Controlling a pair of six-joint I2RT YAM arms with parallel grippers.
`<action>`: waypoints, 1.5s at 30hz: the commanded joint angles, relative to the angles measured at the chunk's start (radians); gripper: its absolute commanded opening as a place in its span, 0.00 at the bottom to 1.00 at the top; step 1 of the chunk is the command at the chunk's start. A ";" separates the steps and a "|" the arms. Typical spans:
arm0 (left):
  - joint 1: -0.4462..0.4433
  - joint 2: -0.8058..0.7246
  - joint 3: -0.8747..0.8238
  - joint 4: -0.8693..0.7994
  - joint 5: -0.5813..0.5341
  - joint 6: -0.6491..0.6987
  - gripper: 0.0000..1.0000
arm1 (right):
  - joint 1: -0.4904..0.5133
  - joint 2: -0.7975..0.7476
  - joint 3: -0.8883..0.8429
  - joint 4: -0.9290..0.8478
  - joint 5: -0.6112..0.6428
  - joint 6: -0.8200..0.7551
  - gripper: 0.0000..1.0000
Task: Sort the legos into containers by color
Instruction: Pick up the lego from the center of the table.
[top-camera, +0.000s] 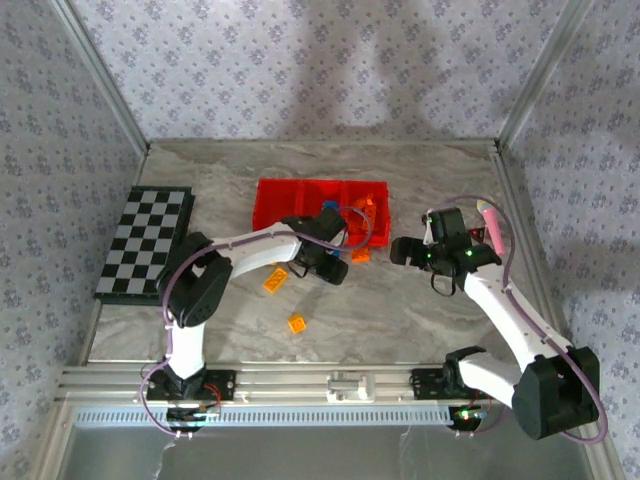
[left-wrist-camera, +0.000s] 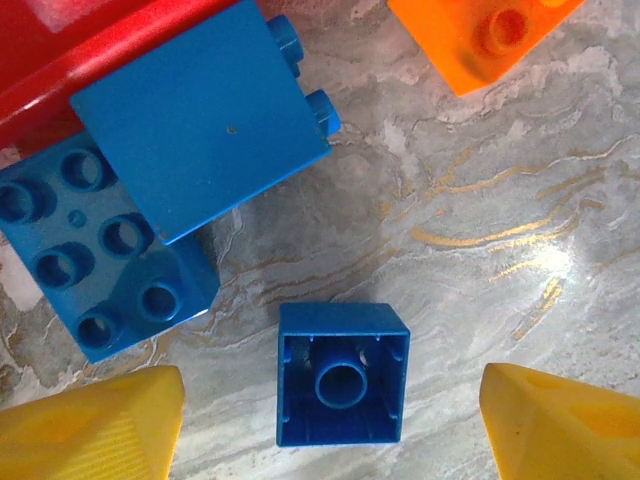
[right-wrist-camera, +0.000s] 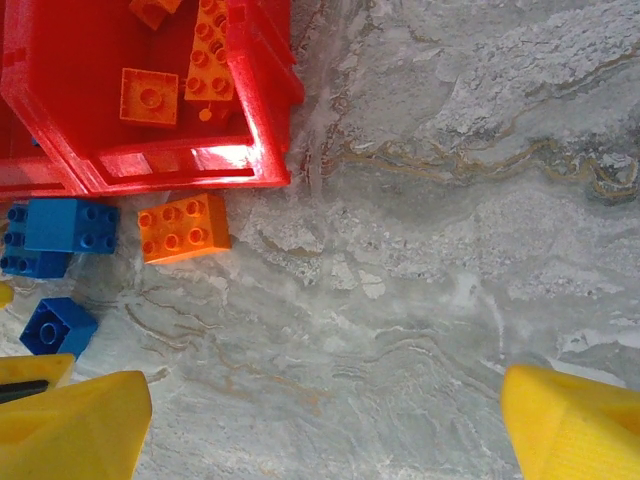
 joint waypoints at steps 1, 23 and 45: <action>-0.003 0.022 0.036 -0.017 0.024 -0.004 0.75 | -0.003 0.003 -0.007 0.007 -0.008 0.009 0.92; -0.012 0.083 0.055 -0.007 0.034 -0.058 0.44 | -0.011 -0.012 -0.020 0.005 -0.009 0.013 0.93; 0.039 -0.103 0.190 -0.147 -0.068 -0.021 0.29 | -0.022 -0.026 0.008 -0.017 0.004 0.007 0.93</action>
